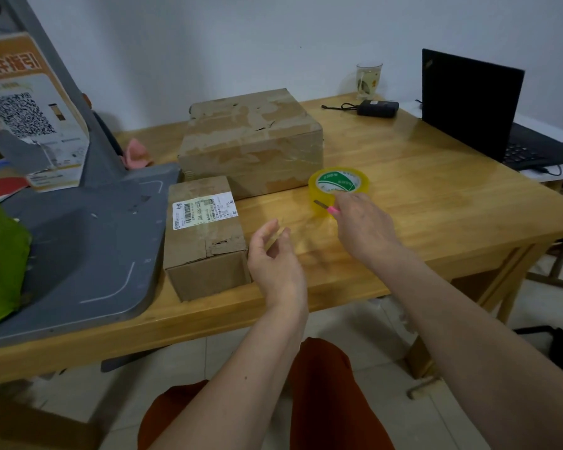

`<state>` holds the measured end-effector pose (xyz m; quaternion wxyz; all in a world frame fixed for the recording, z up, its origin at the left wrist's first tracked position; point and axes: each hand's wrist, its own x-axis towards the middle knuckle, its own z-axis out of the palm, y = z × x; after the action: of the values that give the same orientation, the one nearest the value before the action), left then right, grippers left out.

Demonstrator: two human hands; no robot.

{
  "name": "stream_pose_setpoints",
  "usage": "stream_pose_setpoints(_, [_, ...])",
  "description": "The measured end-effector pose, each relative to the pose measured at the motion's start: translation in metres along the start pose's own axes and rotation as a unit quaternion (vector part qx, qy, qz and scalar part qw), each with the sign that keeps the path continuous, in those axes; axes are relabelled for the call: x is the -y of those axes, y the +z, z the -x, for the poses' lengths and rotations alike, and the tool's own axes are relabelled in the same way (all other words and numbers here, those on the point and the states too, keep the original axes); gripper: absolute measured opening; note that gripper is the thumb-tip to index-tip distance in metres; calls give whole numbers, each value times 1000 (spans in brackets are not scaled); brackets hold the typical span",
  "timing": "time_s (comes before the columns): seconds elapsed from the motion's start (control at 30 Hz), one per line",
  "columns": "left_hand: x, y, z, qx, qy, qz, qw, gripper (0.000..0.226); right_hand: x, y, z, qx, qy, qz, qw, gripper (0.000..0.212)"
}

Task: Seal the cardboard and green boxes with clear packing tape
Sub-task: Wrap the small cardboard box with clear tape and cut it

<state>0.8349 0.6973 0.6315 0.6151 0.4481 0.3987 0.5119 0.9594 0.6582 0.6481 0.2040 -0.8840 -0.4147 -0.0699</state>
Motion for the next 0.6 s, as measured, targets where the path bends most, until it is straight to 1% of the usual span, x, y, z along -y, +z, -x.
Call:
stream_pose_setpoints(0.13, [1, 1, 2, -4, -6, 6, 1000, 18, -2, 5, -1, 11, -15, 11, 1000, 26])
stream_pose_setpoints(0.3, [-2, 2, 4, -8, -6, 1, 1000, 18, 4, 7, -1, 8, -24, 57, 998, 32])
stream_pose_setpoints(0.43, [-5, 1, 3, -3, -16, -1, 1000, 19, 7, 5, 0, 10, -26, 77, 997, 27])
stream_pose_setpoints(0.6, [-12, -2, -2, -32, 4, -2, 999, 19, 2, 0, 3, 60, -37, 109, 991, 16])
